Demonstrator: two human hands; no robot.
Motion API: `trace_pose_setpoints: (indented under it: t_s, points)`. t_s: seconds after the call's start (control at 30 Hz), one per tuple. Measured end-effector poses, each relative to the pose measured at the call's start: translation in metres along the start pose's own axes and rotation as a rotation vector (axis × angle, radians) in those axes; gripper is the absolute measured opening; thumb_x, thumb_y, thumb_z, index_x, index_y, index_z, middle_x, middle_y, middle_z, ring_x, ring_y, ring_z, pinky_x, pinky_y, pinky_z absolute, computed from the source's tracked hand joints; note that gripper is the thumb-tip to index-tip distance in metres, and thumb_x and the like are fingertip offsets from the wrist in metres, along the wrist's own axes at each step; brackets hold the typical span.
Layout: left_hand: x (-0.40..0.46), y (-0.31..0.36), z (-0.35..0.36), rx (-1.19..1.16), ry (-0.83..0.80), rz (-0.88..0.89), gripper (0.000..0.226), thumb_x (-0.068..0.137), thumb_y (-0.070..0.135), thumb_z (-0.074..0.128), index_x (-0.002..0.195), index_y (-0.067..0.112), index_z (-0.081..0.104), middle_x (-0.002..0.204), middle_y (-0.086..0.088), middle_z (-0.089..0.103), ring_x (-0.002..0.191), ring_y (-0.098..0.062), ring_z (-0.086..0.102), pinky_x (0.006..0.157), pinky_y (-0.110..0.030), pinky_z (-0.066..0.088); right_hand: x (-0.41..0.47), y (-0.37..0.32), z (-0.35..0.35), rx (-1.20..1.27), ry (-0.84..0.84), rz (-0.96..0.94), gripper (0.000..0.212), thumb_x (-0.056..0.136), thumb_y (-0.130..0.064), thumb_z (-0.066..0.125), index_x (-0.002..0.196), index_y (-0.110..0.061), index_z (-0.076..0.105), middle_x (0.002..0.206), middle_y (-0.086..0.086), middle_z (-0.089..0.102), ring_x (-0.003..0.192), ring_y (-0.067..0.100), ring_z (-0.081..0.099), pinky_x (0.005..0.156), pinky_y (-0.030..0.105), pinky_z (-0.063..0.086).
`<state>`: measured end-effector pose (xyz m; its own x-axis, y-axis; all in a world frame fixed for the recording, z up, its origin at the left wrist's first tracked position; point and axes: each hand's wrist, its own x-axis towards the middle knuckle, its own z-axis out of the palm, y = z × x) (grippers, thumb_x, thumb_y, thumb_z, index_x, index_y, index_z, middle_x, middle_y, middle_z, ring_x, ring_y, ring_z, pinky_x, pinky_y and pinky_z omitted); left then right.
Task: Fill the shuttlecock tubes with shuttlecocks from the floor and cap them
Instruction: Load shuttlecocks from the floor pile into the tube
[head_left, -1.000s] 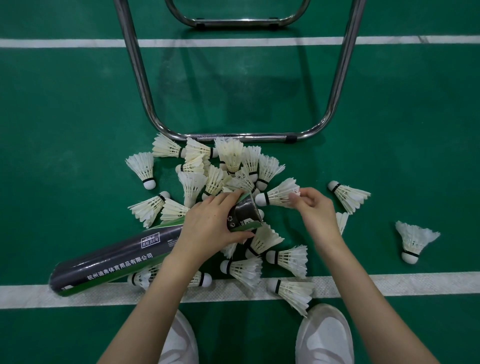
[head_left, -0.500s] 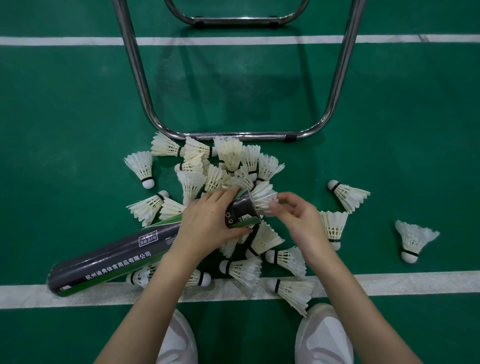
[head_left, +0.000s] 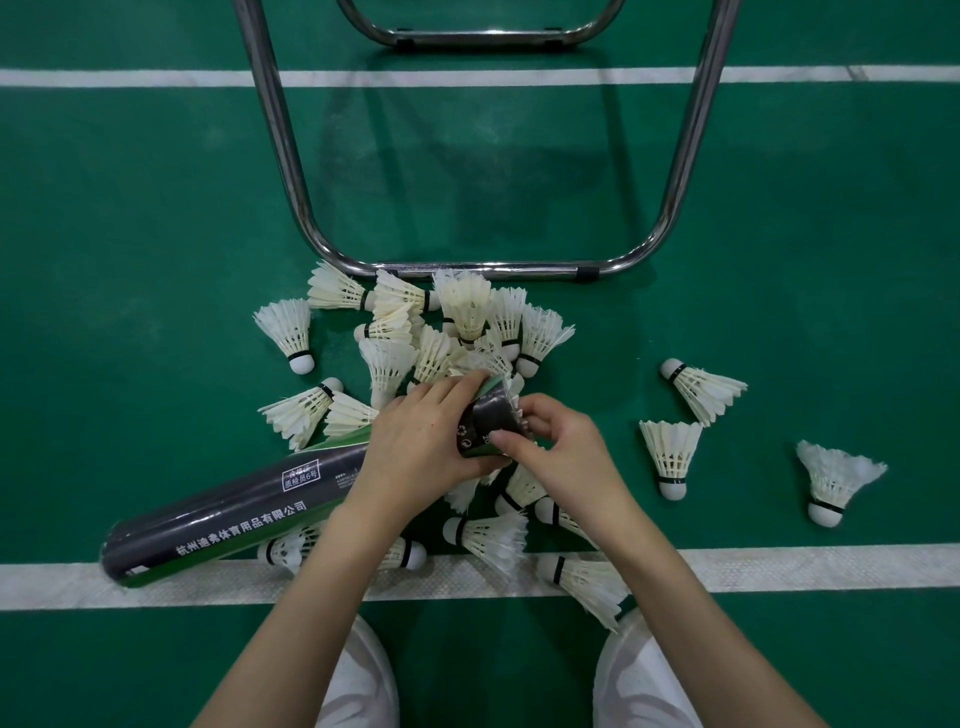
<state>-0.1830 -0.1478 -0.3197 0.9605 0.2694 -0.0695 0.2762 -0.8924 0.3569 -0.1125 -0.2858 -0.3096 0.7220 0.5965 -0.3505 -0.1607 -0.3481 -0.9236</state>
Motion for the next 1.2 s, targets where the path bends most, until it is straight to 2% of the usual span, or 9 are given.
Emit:
trace_pose_setpoints:
  t_s: [0.17,0.33,0.53,0.67,0.77,0.87,1.0,1.1,1.2]
  points:
    - [0.000,0.000,0.000,0.002,0.007,0.002,0.085,0.065,0.064,0.066,0.136,0.023,0.042,0.126,0.005,0.057,0.110,-0.019,0.054,0.080,-0.032,0.044,0.003,0.001,-0.003,-0.003,-0.041,-0.010,0.016,0.083,-0.006,0.065,0.097,-0.011,0.064,0.092,0.003,0.070,0.079,0.001,0.064,0.074,0.011,0.048]
    - [0.000,0.001,0.000,-0.007,0.007,0.000,0.085,0.065,0.063,0.066,0.136,0.021,0.042,0.125,0.004,0.057,0.109,-0.020,0.054,0.080,-0.033,0.044,0.006,0.001,-0.003,0.027,-0.162,-0.027,0.026,0.087,-0.001,0.058,0.093,-0.026,0.061,0.090,-0.006,0.068,0.083,-0.001,0.064,0.079,0.014,0.048]
    - [0.000,0.000,0.002,0.003,0.005,0.021,0.085,0.064,0.061,0.068,0.134,0.019,0.044,0.121,0.003,0.059,0.104,-0.021,0.057,0.076,-0.034,0.046,0.009,0.001,-0.007,-0.006,-0.262,-0.018,0.021,0.090,0.001,0.053,0.107,-0.007,0.061,0.093,-0.003,0.066,0.082,-0.004,0.062,0.078,0.013,0.048]
    - [-0.001,0.000,0.003,0.000,0.018,0.037,0.083,0.062,0.056,0.072,0.132,0.017,0.048,0.117,0.001,0.061,0.100,-0.022,0.059,0.074,-0.035,0.047,0.009,0.000,-0.007,-0.025,-0.258,0.000,0.021,0.088,0.001,0.053,0.108,0.000,0.061,0.096,0.010,0.067,0.086,0.012,0.062,0.084,0.028,0.049]
    - [-0.002,0.001,0.002,-0.006,0.031,0.041,0.082,0.060,0.051,0.073,0.131,0.017,0.049,0.115,0.001,0.062,0.099,-0.022,0.059,0.073,-0.034,0.047,0.009,0.000,-0.005,-0.056,-0.256,-0.014,0.018,0.086,-0.001,0.055,0.102,-0.001,0.063,0.093,0.012,0.068,0.085,0.012,0.060,0.084,0.034,0.049]
    - [-0.001,0.001,0.002,-0.010,0.021,0.039,0.082,0.060,0.047,0.075,0.132,0.018,0.048,0.115,0.001,0.062,0.099,-0.022,0.058,0.073,-0.033,0.045,0.012,0.000,-0.004,-0.066,-0.282,-0.013,0.018,0.085,-0.001,0.056,0.101,-0.006,0.064,0.093,0.003,0.068,0.088,0.009,0.061,0.086,0.031,0.049]
    - [0.000,0.001,0.002,-0.016,0.008,0.025,0.084,0.063,0.056,0.072,0.135,0.020,0.044,0.120,0.004,0.060,0.104,-0.020,0.056,0.076,-0.032,0.044,0.016,-0.003,-0.009,-0.109,-0.288,-0.021,0.016,0.088,-0.006,0.058,0.103,-0.005,0.064,0.097,0.007,0.069,0.087,0.010,0.063,0.084,0.025,0.049]
    - [0.001,0.001,0.001,-0.013,-0.025,0.001,0.087,0.066,0.062,0.067,0.139,0.024,0.037,0.127,0.007,0.054,0.112,-0.017,0.051,0.083,-0.030,0.041,0.021,-0.004,-0.018,-0.092,-0.225,-0.008,0.016,0.087,-0.012,0.061,0.102,-0.010,0.065,0.094,0.002,0.069,0.085,0.007,0.064,0.080,0.018,0.049]
    - [0.002,-0.003,0.000,0.002,-0.028,-0.019,0.089,0.066,0.065,0.066,0.139,0.026,0.035,0.131,0.008,0.052,0.115,-0.016,0.049,0.086,-0.031,0.040,0.030,-0.002,-0.034,-0.102,-0.164,-0.007,0.012,0.087,-0.020,0.061,0.098,-0.017,0.065,0.094,-0.003,0.069,0.089,0.008,0.064,0.081,0.018,0.049]
